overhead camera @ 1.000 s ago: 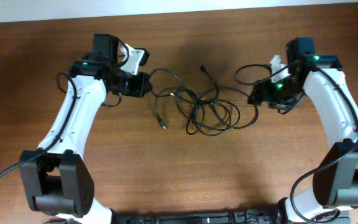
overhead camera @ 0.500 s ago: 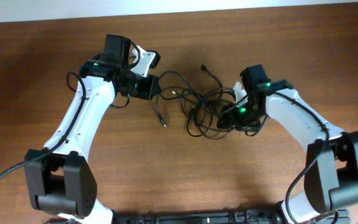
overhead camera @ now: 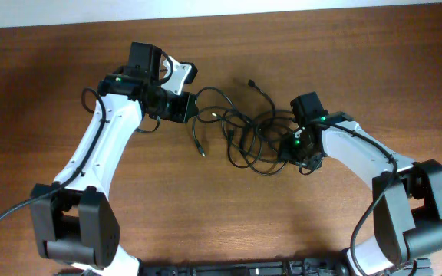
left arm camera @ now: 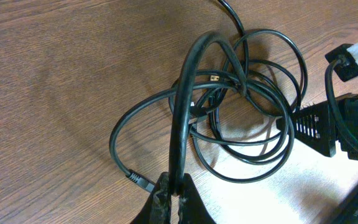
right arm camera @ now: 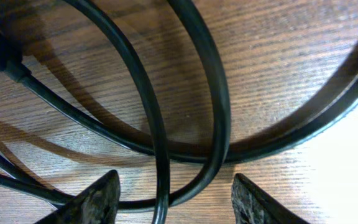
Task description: Untangle cables
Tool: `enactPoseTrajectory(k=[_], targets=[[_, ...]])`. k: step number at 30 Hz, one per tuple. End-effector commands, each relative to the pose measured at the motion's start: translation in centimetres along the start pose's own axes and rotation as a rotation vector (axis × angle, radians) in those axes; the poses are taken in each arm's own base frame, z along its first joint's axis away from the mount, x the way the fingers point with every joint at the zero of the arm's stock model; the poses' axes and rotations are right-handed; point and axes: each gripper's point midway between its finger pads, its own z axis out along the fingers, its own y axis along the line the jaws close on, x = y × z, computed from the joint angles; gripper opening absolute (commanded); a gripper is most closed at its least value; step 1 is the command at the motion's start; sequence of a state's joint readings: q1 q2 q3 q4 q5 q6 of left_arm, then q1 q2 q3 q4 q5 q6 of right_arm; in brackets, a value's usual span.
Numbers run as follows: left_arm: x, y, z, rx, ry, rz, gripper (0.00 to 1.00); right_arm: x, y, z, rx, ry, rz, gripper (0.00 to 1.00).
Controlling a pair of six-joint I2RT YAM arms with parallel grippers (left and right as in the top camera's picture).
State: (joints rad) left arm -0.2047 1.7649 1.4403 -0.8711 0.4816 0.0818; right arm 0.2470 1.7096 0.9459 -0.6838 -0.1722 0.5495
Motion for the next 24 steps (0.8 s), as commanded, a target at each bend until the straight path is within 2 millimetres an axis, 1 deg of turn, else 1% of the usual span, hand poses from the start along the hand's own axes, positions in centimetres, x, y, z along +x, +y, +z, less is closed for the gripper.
enactPoseTrajectory(k=[1,3,4,5,7,11,15,17,18,19,22,24], targets=[[-0.9,-0.4,-1.2,-0.010,-0.038,0.008,0.00,-0.2,-0.1,-0.2,0.013,-0.029,-0.002,0.50],[-0.9,-0.4,-1.2,-0.010,-0.038,0.008,0.00,-0.4,0.0,-0.3,0.013,-0.038,-0.003,0.43],[-0.9,-0.4,-1.2,-0.010,-0.038,0.008,0.00,-0.5,-0.2,-0.2,0.022,-0.044,-0.003,0.36],[-0.9,-0.4,-1.2,-0.010,-0.038,0.007,0.00,-0.5,-0.4,-0.2,0.032,-0.049,0.001,0.33],[-0.9,-0.4,-1.2,-0.010,-0.037,0.007,0.00,-0.5,-0.4,-0.1,0.034,-0.045,0.001,0.28],[-0.9,-0.4,-1.2,-0.010,-0.037,0.007,0.00,-0.3,-0.6,0.2,0.043,-0.030,0.004,0.25],[-0.9,-0.2,-1.2,-0.021,-0.037,0.008,0.00,0.2,-1.1,0.2,0.064,-0.014,0.007,0.14],[-0.7,0.9,-1.3,-0.088,-0.031,0.005,0.00,-0.2,-1.9,0.1,0.108,-0.036,0.007,0.10],[-0.5,1.9,-1.4,-0.146,-0.022,0.000,0.00,-0.6,-2.6,0.0,0.145,-0.057,0.008,0.04],[-0.3,3.3,-1.7,-0.221,-0.011,-0.008,0.00,-0.9,-3.1,-0.1,0.173,-0.076,0.005,0.04],[0.2,5.8,-2.6,-0.334,0.003,-0.032,0.00,-1.7,-4.5,-0.5,0.217,-0.104,0.028,0.04],[0.3,7.2,-3.2,-0.373,0.001,-0.054,0.00,-2.4,-5.5,-1.0,0.238,-0.126,0.055,0.04]])
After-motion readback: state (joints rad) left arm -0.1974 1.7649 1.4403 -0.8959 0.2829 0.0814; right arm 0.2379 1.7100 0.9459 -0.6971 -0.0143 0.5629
